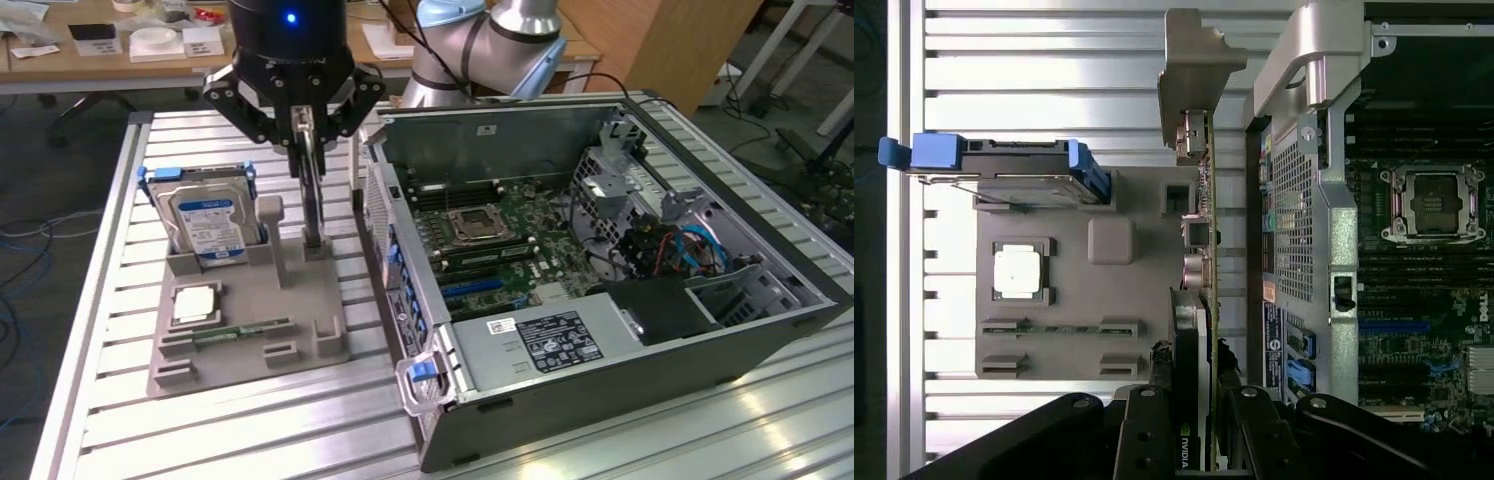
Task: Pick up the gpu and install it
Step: 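Pick up the gpu and move the gpu toward the slot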
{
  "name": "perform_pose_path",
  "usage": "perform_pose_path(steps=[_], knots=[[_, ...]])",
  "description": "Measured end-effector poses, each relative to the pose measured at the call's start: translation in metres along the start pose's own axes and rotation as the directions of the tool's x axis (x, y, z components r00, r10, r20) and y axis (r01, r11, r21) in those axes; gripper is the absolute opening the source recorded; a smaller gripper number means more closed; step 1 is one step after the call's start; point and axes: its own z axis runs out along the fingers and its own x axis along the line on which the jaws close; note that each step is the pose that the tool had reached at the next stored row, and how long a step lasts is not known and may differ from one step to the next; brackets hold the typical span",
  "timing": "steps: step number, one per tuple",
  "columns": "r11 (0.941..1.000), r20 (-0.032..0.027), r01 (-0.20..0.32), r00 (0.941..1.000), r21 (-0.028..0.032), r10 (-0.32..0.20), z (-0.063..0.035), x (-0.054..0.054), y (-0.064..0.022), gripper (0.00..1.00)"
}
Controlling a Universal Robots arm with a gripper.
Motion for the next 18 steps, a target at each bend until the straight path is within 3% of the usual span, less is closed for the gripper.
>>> perform_pose_path(steps=[7, 18], knots=[[1.0, -0.0002, 0.0, 1.0, 0.0002, 0.0, -0.0005, 0.0, 0.0, 0.27], [1.0, -0.001, 0.0, 1.0, 0.0, 0.0, -0.0012, -0.011, 0.0005, 0.27]])
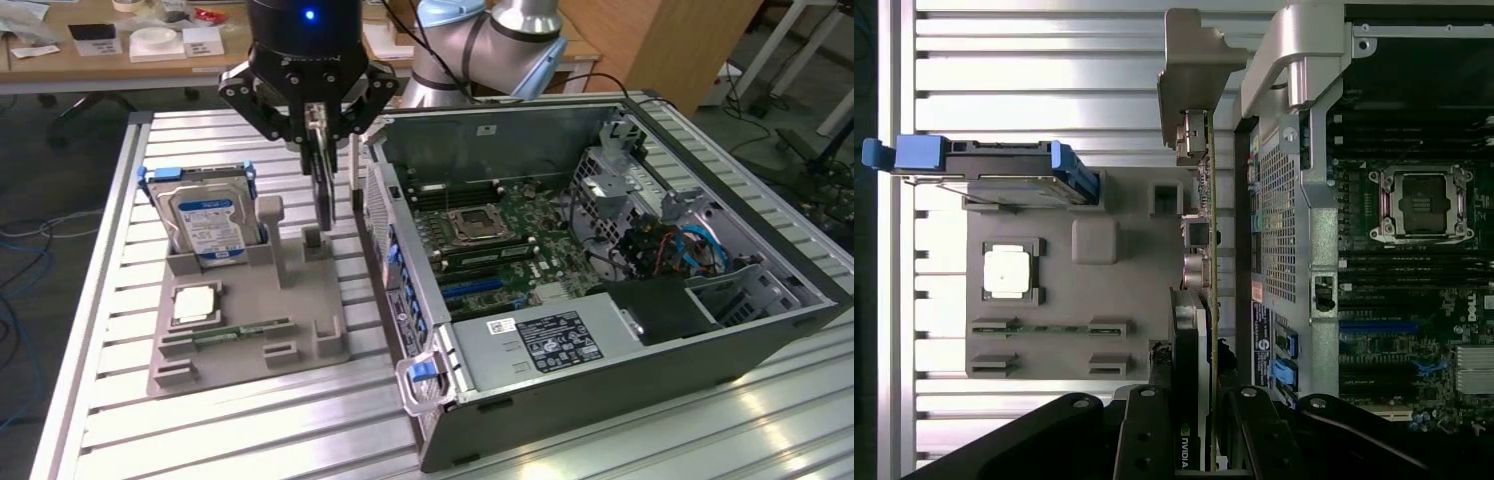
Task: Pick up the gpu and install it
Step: 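Pick up the gpu and move the gpu toward the slot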
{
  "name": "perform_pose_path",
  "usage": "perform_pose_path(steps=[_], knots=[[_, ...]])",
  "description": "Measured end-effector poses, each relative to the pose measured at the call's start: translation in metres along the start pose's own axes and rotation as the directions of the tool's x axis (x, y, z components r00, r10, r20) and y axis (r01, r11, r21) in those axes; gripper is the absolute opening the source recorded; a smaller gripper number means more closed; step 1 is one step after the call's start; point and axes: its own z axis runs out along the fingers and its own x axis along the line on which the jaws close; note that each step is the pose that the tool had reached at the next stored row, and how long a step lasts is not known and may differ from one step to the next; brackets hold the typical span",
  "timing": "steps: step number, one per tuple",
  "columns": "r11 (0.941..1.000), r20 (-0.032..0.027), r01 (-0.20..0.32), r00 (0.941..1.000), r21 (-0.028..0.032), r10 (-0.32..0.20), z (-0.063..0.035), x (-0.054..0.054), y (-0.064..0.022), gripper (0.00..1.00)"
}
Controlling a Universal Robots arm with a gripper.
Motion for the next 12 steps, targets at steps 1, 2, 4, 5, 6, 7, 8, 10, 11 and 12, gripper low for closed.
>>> perform_pose_path(steps=[1, 2, 4, 5, 6, 7, 8, 10, 11, 12], knots=[[1.0, 0.0, 0.0, 1.0, 0.0, 0.0, 0.0, 0.0, 0.0, 0.27], [1.0, 0.0, 0.0, 1.0, 0.0, 0.0, 0.0, 0.0, 0.0, 0.27], [1.0, -0.0002, 0.0, 1.0, 0.0002, 0.0, -0.0019, 0.0, 0.0002, 0.27], [1.0, -0.0002, 0.0, 1.0, 0.0002, 0.0, -0.0039, 0.0, 0.0004, 0.27], [1.0, 0.0, 0.0, 1.0, 0.0, 0.0, -0.0058, 0.0, 0.0006, 0.27], [1.0, -0.0001, 0.0, 1.0, 0.0, 0.0, -0.0078, 0.0, 0.0007, 0.27], [1.0, 0.0, 0.0, 1.0, 0.0, 0.0, -0.0094, 0.0, 0.0009, 0.27], [1.0, 0.0001, 0.0, 1.0, -0.0001, 0.0, -0.0105, 0.0, 0.001, 0.27], [1.0, 0.0001, 0.0, 1.0, -0.0001, 0.0, -0.0105, 0.0, 0.001, 0.27], [1.0, 0.0001, 0.0, 1.0, -0.0001, 0.0, -0.0105, 0.0, 0.001, 0.27]])
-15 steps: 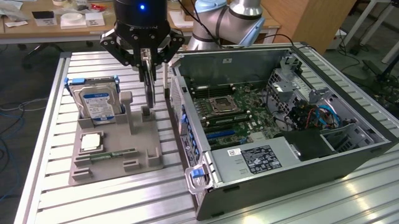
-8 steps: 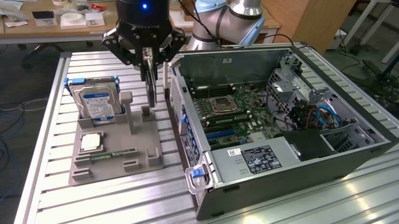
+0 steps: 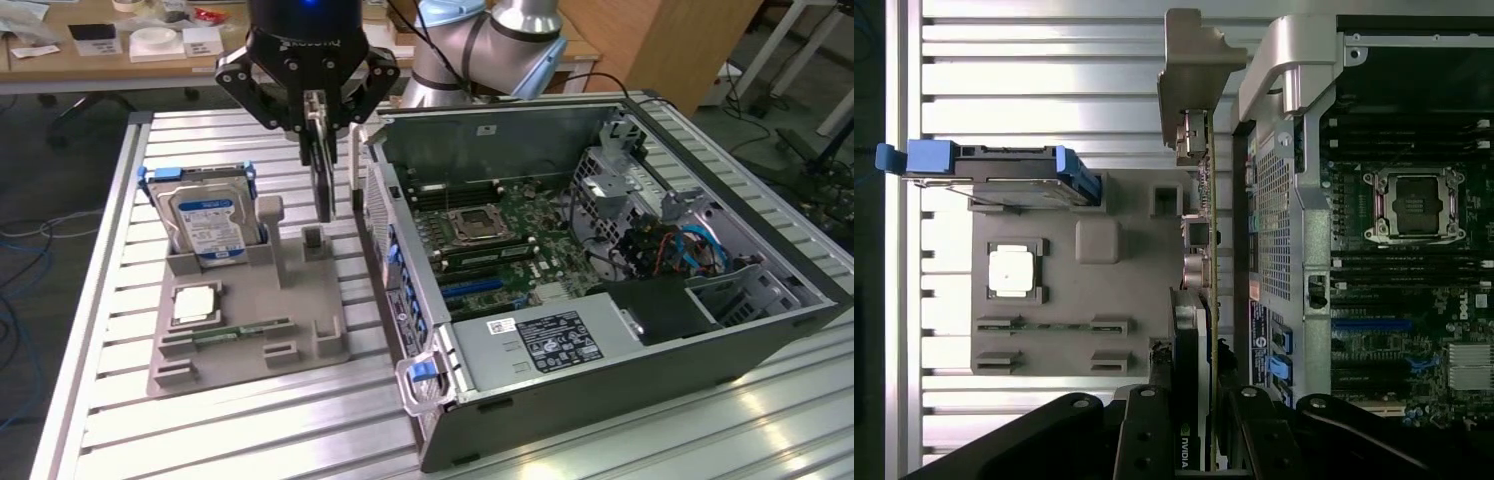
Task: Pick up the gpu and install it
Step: 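Pick up the gpu and move the gpu toward the slot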
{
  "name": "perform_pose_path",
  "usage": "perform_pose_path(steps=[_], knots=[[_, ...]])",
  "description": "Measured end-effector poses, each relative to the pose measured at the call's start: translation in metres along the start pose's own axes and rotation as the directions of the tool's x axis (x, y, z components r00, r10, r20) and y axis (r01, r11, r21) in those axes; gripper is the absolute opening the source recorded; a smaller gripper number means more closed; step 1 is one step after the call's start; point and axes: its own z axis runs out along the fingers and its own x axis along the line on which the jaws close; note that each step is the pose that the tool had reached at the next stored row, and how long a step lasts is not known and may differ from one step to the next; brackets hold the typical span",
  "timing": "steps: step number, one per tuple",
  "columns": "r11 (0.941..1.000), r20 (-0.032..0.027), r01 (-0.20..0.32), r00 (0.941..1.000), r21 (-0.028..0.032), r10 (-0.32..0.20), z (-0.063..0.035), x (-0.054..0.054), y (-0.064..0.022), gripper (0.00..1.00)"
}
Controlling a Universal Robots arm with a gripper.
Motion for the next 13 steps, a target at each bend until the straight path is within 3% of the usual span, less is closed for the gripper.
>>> perform_pose_path(steps=[6, 13], knots=[[1.0, -0.0001, 0.0, 1.0, 0.0, 0.0, 0.0, -0.004, 0.0001, 0.27], [1.0, -0.0001, 0.0, 1.0, 0.0, 0.0, 0.0001, -0.021, 0.0007, 0.27]])
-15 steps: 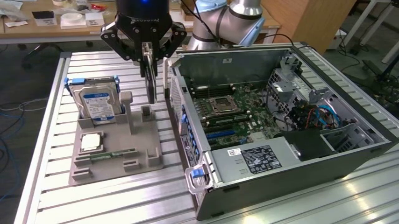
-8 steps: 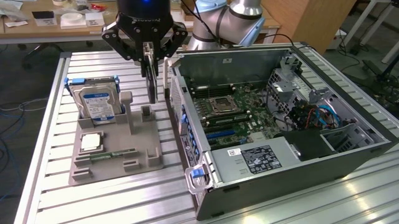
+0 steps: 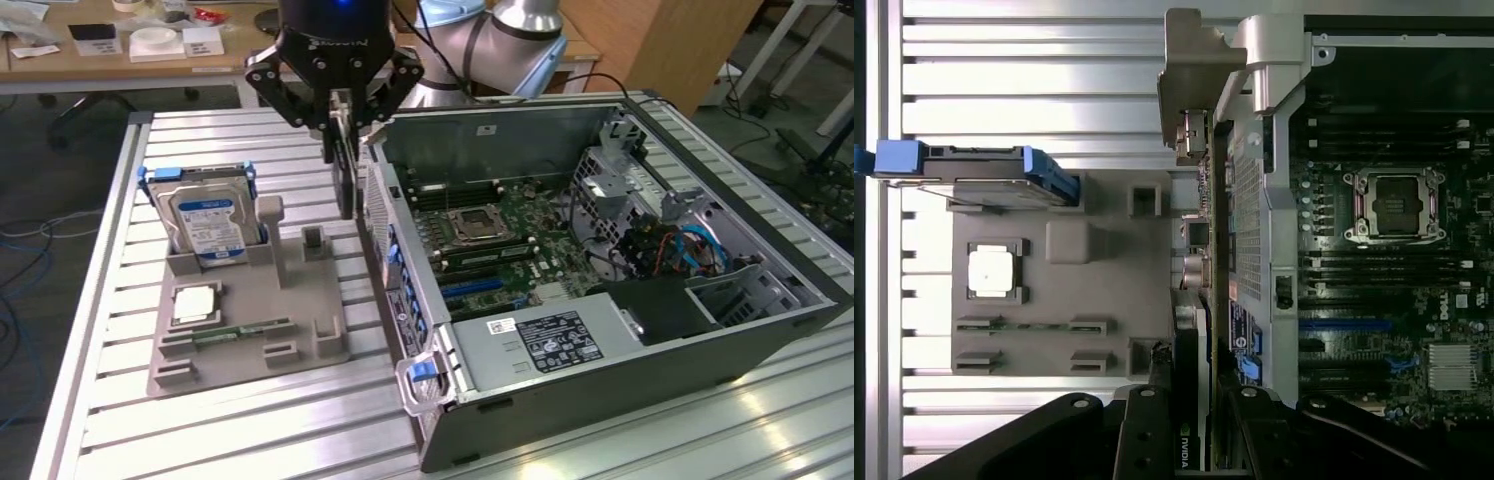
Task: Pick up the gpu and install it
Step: 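Pick up the gpu and move the gpu toward the slot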
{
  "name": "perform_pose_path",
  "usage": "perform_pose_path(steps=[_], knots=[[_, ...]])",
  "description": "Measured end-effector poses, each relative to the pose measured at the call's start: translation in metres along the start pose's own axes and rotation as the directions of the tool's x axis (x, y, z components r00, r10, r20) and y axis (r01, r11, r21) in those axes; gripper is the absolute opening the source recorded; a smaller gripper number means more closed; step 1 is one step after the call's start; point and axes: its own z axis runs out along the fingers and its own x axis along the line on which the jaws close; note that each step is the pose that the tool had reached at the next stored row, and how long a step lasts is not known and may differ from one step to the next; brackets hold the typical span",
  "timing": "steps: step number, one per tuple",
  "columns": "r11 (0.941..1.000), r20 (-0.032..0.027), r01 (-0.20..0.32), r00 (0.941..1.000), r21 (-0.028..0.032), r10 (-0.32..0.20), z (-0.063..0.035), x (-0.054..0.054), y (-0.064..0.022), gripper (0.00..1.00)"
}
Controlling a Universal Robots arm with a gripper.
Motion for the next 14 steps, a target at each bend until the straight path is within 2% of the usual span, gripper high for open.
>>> perform_pose_path(steps=[14], knots=[[1.0, -0.0001, 0.0, 1.0, -0.0036, 0.0, 0.0005, -0.054, 0.0017, 0.27]])
